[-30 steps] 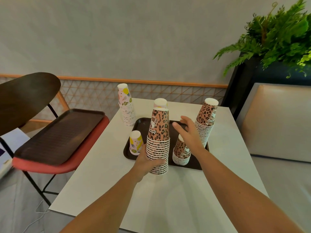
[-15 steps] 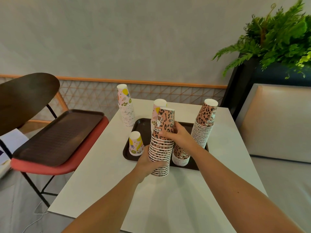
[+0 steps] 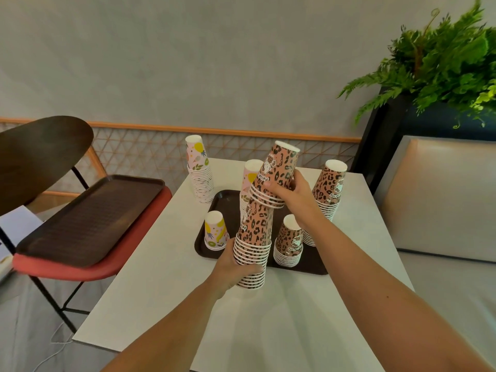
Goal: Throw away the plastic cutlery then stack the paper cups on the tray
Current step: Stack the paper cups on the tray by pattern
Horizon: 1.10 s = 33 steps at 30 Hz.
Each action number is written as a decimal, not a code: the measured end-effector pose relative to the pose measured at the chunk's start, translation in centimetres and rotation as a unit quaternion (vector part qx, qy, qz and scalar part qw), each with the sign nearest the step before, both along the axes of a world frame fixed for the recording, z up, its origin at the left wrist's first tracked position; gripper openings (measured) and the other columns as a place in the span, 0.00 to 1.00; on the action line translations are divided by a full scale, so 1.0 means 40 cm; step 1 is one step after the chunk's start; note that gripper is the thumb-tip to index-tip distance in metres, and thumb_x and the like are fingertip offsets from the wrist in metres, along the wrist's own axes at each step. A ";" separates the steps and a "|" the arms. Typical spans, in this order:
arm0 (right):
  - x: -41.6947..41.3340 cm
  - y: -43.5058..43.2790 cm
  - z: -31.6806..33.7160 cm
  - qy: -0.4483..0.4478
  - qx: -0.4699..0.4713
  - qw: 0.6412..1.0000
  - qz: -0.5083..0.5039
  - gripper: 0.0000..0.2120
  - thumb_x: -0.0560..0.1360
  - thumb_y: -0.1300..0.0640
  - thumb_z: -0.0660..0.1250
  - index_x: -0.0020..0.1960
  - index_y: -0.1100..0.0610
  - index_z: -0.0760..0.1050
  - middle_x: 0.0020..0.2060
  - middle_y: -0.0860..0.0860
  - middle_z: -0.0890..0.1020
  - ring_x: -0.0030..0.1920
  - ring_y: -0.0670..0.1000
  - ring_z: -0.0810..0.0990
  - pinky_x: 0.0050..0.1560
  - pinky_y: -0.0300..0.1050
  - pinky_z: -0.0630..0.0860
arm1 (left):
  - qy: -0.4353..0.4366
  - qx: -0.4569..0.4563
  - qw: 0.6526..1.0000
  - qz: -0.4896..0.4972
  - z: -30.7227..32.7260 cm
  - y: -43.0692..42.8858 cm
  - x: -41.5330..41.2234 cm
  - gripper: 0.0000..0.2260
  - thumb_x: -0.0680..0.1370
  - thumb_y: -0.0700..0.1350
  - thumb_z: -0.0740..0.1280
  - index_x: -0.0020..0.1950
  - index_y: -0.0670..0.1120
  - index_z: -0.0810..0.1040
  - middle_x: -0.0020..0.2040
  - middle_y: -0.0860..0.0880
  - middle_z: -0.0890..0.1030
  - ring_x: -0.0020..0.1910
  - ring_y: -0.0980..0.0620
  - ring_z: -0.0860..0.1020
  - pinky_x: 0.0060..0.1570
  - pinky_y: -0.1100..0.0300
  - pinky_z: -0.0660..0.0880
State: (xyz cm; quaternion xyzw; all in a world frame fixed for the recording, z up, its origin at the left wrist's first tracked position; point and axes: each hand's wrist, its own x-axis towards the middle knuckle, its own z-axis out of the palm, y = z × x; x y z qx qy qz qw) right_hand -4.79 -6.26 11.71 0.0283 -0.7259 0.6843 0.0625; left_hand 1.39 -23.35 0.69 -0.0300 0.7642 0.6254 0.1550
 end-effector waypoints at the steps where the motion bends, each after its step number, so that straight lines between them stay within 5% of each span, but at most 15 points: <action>1: -0.002 0.007 0.012 0.013 -0.007 1.000 -0.015 0.28 0.68 0.55 0.75 0.65 0.56 0.69 0.57 0.49 0.81 0.56 0.48 0.79 0.57 0.47 0.77 | -0.002 0.000 1.000 -0.001 0.000 -0.001 0.001 0.38 0.64 0.42 0.79 0.64 0.59 0.60 0.59 0.56 0.73 0.60 0.53 0.72 0.61 0.54 0.70; 5: -0.005 0.045 0.040 0.053 -0.005 0.994 -0.091 0.27 0.69 0.56 0.75 0.64 0.56 0.69 0.55 0.48 0.80 0.54 0.44 0.78 0.52 0.37 0.74 | -0.003 0.002 1.000 0.001 0.001 -0.005 0.003 0.36 0.66 0.39 0.77 0.63 0.59 0.60 0.54 0.59 0.73 0.58 0.54 0.72 0.60 0.56 0.69; 12: 0.012 0.086 -0.069 0.019 0.036 0.989 -0.141 0.32 0.67 0.59 0.76 0.66 0.57 0.64 0.57 0.50 0.77 0.54 0.47 0.76 0.51 0.37 0.73 | 0.003 0.010 1.000 0.016 0.009 0.001 -0.008 0.37 0.64 0.40 0.78 0.65 0.57 0.62 0.55 0.57 0.75 0.57 0.54 0.73 0.60 0.56 0.69; 16: 0.019 0.091 -0.147 -0.018 0.036 0.989 -0.140 0.34 0.66 0.60 0.76 0.66 0.56 0.63 0.59 0.52 0.77 0.57 0.51 0.76 0.59 0.49 0.74 | 0.008 0.019 1.000 0.021 0.011 0.004 -0.016 0.37 0.64 0.41 0.79 0.66 0.57 0.63 0.57 0.56 0.75 0.57 0.55 0.74 0.58 0.56 0.70; 25: 0.027 0.078 -0.191 -0.051 0.071 0.989 -0.123 0.38 0.69 0.56 0.75 0.72 0.53 0.58 0.65 0.54 0.69 0.66 0.54 0.69 0.59 0.44 0.67 | 0.006 0.018 1.000 0.025 0.016 0.004 -0.028 0.38 0.64 0.41 0.79 0.67 0.56 0.62 0.59 0.54 0.75 0.58 0.53 0.73 0.60 0.55 0.71; 33: 0.030 0.026 -0.098 0.058 0.113 0.984 -0.127 0.27 0.73 0.52 0.70 0.69 0.56 0.65 0.60 0.54 0.74 0.59 0.48 0.71 0.59 0.41 0.68 | 0.014 0.021 1.000 0.019 0.025 0.014 -0.036 0.39 0.64 0.42 0.79 0.69 0.53 0.61 0.61 0.52 0.74 0.60 0.52 0.73 0.61 0.54 0.71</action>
